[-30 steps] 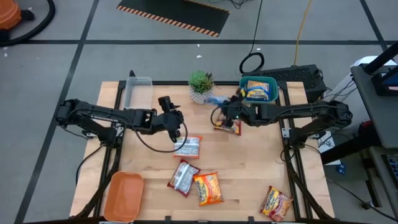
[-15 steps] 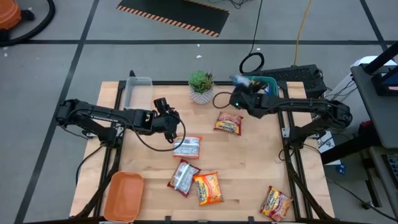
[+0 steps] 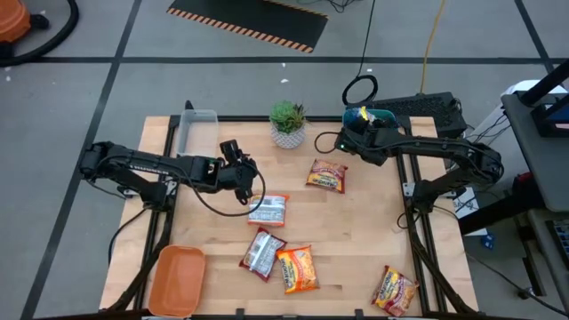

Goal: Sort Maruchan noodles
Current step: Put the blue noodle pack into the green bin

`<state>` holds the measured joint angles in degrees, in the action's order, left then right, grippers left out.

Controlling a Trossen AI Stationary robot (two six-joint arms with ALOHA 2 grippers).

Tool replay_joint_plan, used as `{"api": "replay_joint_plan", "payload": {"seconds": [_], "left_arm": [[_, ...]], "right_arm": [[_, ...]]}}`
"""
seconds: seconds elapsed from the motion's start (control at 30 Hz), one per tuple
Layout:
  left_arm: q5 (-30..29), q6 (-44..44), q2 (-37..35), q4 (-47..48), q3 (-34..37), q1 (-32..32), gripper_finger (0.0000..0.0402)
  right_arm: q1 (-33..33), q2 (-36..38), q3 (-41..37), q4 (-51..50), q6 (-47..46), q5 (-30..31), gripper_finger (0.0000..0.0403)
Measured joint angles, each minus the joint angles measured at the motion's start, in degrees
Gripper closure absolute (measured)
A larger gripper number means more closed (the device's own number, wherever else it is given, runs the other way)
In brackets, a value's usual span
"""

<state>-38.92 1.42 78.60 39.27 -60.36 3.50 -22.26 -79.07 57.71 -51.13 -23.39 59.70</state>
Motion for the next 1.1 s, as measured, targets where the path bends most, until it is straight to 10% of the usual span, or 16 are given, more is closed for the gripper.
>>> {"api": "replay_joint_plan", "payload": {"seconds": [0.37,1.1], "left_arm": [[0.1,2.0,0.0,-3.7,0.0,0.0,0.0163],[1.5,4.6,0.0,-6.5,0.0,0.0,0.0163]], "right_arm": [[-3.0,0.0,-0.2,-15.5,-17.9,-0.2,0.0252],[-10.0,0.0,-6.5,-1.4,-16.8,-2.8,0.0252]]}}
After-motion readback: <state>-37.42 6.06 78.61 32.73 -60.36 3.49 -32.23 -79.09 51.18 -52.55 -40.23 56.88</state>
